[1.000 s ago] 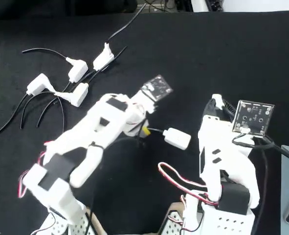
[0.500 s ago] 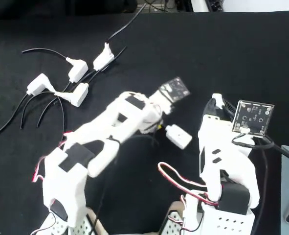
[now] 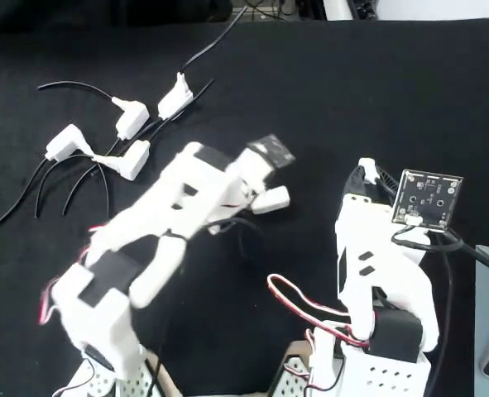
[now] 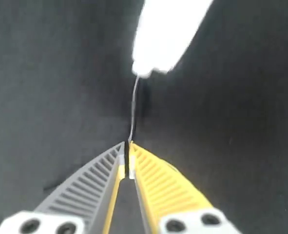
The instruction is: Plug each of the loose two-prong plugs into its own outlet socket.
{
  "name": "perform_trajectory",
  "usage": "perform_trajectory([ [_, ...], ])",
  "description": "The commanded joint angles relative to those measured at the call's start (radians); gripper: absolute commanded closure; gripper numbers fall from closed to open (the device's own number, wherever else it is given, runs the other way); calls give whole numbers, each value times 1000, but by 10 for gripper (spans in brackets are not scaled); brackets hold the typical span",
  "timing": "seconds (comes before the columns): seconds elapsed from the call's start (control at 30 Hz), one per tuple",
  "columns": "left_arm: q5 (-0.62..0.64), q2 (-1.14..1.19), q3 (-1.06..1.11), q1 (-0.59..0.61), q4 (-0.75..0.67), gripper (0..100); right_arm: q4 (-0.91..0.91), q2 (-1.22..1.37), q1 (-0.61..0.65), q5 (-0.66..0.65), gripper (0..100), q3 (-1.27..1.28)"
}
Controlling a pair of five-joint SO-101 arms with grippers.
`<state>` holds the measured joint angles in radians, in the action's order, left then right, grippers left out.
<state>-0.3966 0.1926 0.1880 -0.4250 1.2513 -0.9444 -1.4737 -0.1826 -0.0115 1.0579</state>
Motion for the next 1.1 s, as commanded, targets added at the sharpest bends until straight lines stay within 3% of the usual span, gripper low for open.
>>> perform_trajectory([
  [0.0,9,-199,87,42,110,973,23,1,-14,-8,985,-7],
  [0.23,15,-476,328,47,160,973,23,1,-14,-8,985,-5],
  [0.4,15,-603,424,38,-44,944,23,-2,-18,-8,985,-7],
  [0.5,46,-605,449,39,-218,810,23,-7,-20,-8,985,-7],
  [0.6,167,-559,458,36,-368,711,23,-7,-21,-8,985,-7],
  [0.77,172,-342,358,-16,-485,722,23,-7,-21,-8,985,-7],
  [1.07,172,71,-53,-21,-405,722,23,-1,-20,-8,985,-5],
])
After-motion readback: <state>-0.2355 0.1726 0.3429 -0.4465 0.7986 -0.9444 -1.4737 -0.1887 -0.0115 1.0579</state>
